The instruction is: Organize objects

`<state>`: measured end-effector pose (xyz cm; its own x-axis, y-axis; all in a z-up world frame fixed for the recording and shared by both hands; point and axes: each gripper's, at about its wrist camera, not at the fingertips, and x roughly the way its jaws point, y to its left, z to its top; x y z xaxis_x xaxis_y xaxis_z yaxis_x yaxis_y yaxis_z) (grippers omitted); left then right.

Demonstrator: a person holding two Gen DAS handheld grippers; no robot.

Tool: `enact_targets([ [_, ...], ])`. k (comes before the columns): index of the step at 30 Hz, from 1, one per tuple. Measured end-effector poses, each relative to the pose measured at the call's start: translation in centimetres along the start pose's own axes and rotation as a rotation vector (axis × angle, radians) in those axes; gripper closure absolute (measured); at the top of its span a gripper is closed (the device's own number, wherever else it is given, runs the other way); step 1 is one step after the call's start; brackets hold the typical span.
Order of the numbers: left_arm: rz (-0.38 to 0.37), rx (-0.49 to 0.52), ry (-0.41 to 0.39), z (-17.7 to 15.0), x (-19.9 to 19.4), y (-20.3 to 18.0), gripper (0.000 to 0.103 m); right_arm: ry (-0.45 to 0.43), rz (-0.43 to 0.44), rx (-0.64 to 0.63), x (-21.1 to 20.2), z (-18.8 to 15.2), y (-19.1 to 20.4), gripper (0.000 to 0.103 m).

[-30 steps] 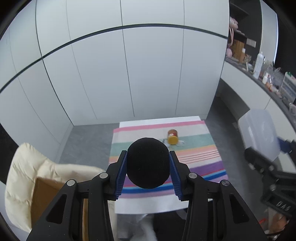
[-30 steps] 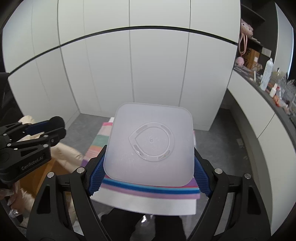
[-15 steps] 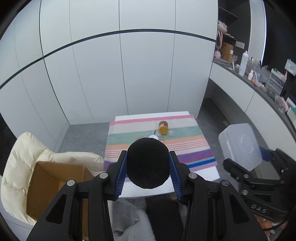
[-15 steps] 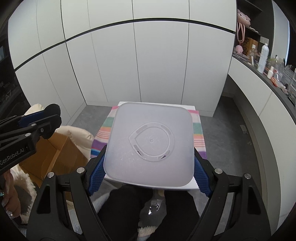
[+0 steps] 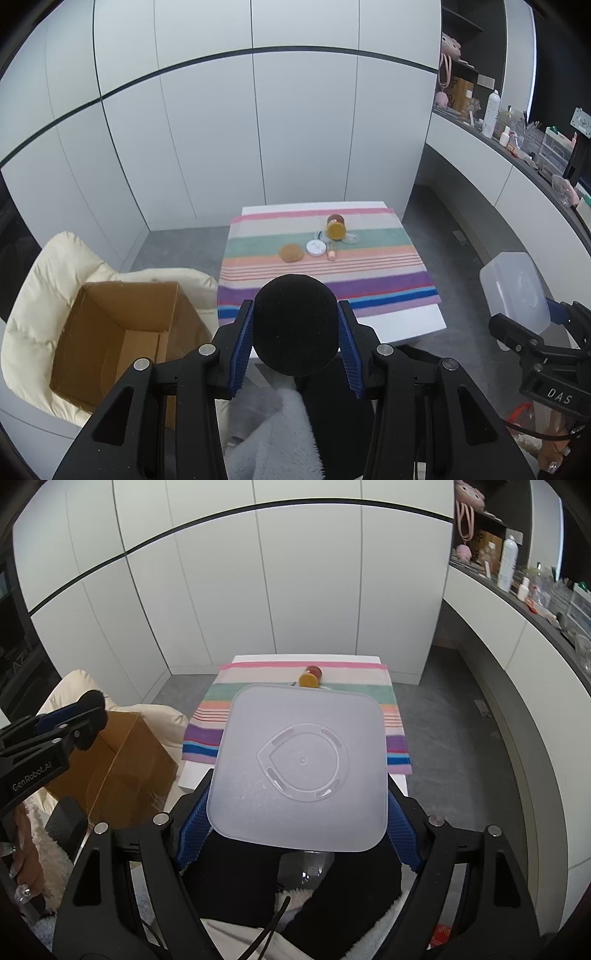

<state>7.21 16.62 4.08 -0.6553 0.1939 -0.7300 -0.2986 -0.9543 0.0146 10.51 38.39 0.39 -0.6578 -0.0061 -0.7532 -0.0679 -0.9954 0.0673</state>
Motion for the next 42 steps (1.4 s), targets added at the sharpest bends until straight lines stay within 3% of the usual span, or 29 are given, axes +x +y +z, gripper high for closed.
enact_targets([
  [12,-0.007,0.029,0.010,0.5,0.7,0.4,0.059,0.007,-0.017,0.027,-0.1,-0.7,-0.7,0.019],
  [21,0.042,-0.042,0.038,-0.3,1.9,4.5,0.059,0.057,0.004,-0.024,2.7,0.0,1.5,0.019],
  [33,0.153,-0.213,0.118,-4.0,2.6,13.2,0.059,0.094,0.159,-0.214,6.3,0.7,11.1,0.019],
  [42,0.258,-0.348,0.142,-7.4,1.3,19.2,0.059,0.148,0.360,-0.375,7.8,-0.4,20.6,0.019],
])
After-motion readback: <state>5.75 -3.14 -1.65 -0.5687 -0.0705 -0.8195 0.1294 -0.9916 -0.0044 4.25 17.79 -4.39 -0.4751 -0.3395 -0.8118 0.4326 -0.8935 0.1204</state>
